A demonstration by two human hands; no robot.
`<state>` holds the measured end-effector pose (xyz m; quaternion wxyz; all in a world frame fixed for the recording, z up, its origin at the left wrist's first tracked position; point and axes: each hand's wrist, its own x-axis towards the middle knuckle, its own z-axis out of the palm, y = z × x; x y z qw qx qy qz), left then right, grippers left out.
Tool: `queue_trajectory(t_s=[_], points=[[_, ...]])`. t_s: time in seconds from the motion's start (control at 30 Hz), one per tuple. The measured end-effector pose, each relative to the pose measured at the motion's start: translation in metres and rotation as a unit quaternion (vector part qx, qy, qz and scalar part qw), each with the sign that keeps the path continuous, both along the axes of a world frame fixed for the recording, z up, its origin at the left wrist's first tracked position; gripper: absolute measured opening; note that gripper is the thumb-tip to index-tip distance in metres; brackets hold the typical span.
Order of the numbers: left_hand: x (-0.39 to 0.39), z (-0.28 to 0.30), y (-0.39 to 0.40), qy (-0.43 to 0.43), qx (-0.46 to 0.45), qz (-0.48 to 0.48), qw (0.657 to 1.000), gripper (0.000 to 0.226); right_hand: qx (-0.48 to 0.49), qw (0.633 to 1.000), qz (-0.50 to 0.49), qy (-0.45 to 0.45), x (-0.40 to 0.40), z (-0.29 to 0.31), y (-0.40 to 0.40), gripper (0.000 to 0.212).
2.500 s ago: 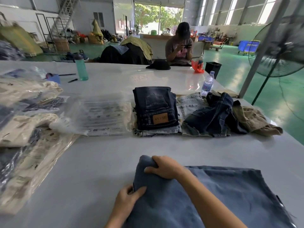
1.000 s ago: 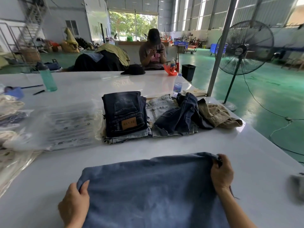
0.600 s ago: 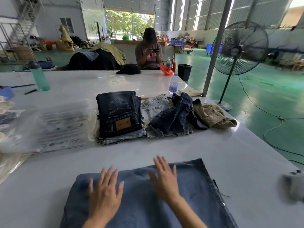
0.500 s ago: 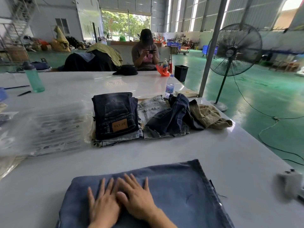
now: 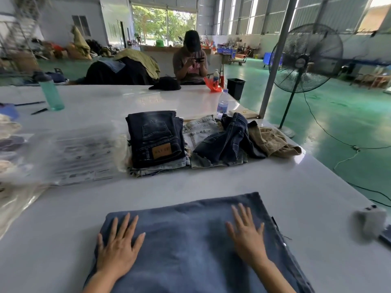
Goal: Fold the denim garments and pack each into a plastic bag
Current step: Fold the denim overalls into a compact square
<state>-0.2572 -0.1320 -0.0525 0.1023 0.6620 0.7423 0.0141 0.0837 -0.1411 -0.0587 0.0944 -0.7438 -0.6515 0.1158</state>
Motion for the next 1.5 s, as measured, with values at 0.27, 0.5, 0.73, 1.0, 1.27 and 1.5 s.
queue_trajectory(t_s=[0.27,0.5,0.73,1.0,1.27,1.5], points=[[-0.006,0.025,-0.021,0.006,0.019,-0.043,0.999,0.080,-0.079,0.987,-0.120,-0.072,0.031,0.005,-0.049,0.060],[0.037,0.010,-0.064,0.043,-0.008,-0.112,0.993,0.074,0.063,0.975,0.209,-0.044,-0.169,0.018,-0.084,0.053],[0.037,0.023,-0.086,0.009,0.041,-0.117,0.992,0.087,-0.022,0.990,0.035,-0.137,-0.023,-0.008,-0.110,0.054],[0.016,0.017,-0.101,0.009,0.020,-0.109,0.994,0.087,0.027,0.994,-0.051,-0.091,-0.080,0.019,-0.092,0.059],[0.012,0.016,-0.099,0.012,0.015,-0.128,0.992,0.088,0.039,0.986,-0.044,-0.157,0.011,-0.002,-0.137,0.069],[-0.027,0.008,-0.065,-0.168,0.221,0.047,0.960,0.054,0.034,0.920,-0.388,0.052,0.060,0.017,-0.136,0.059]])
